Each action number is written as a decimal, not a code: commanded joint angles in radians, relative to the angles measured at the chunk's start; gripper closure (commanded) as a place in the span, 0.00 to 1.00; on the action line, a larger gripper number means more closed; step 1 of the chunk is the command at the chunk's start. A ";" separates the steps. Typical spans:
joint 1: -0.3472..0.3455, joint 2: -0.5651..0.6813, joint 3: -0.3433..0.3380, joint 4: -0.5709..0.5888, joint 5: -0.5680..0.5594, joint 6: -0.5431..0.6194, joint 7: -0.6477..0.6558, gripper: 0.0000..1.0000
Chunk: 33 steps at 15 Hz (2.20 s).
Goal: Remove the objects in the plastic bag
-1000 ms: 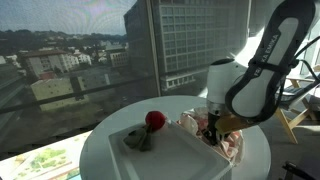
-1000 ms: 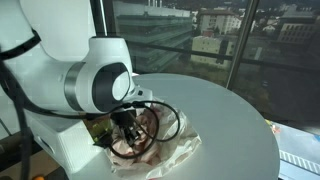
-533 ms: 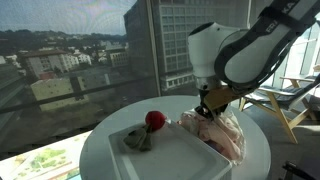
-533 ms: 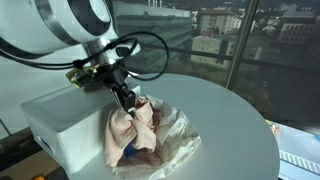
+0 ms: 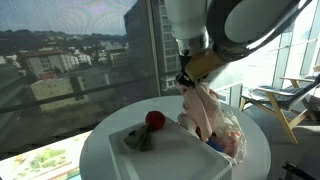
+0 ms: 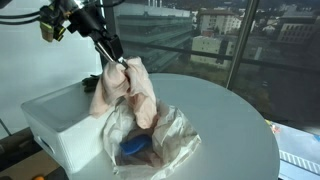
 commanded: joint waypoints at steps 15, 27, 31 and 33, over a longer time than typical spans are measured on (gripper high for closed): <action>0.075 0.161 0.043 0.123 -0.058 0.403 0.044 0.97; 0.129 0.161 0.038 0.131 0.222 0.341 -0.134 0.12; 0.099 0.063 0.020 0.097 0.226 0.279 -0.097 0.00; 0.079 -0.008 0.008 0.064 0.229 0.267 -0.067 0.00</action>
